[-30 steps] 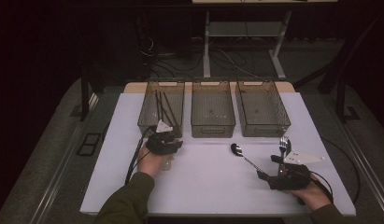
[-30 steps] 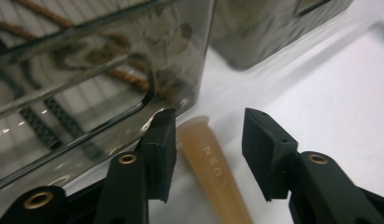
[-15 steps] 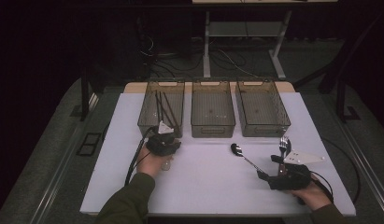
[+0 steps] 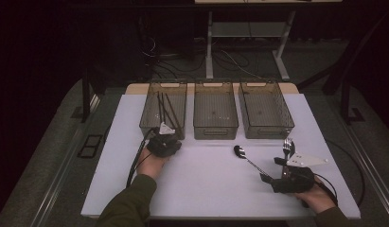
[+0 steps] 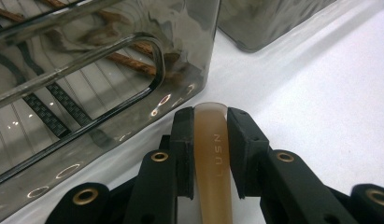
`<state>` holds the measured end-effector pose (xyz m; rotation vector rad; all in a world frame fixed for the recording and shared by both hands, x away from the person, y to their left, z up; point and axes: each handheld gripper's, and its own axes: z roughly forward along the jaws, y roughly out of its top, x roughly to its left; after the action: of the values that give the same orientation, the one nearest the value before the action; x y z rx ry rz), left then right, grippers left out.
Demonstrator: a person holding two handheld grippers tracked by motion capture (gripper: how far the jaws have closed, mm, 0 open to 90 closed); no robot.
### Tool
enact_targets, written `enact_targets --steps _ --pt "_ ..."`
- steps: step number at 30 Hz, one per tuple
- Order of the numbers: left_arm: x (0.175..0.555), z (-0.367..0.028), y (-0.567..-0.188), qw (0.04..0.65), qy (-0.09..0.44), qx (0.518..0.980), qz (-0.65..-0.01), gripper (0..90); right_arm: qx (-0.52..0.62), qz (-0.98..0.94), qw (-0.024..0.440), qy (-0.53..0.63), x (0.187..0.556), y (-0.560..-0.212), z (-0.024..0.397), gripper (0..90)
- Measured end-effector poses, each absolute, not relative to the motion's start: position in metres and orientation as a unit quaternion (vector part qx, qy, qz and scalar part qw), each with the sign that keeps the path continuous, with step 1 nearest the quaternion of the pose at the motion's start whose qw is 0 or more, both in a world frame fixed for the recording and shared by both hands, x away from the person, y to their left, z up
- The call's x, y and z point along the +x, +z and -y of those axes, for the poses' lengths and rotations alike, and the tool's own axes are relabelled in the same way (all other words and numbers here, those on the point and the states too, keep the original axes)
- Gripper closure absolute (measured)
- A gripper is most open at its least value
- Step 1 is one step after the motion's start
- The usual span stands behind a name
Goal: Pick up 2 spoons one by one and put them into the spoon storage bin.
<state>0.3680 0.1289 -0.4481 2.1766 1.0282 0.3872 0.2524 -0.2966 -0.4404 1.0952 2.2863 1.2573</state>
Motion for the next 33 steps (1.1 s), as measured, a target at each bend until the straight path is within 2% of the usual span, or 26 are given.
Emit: enact_targets --steps 17,33 --pt "0.370 -0.133 -0.442 0.341 0.119 0.836 -0.413 74.1 0.380 -0.799 0.157 0.439 0.252 -0.440 0.296 15.6" --pt "0.359 -0.131 -0.425 0.384 0.087 0.840 -0.372 74.0 0.378 -0.799 0.154 0.442 0.252 -0.439 0.296 15.6"
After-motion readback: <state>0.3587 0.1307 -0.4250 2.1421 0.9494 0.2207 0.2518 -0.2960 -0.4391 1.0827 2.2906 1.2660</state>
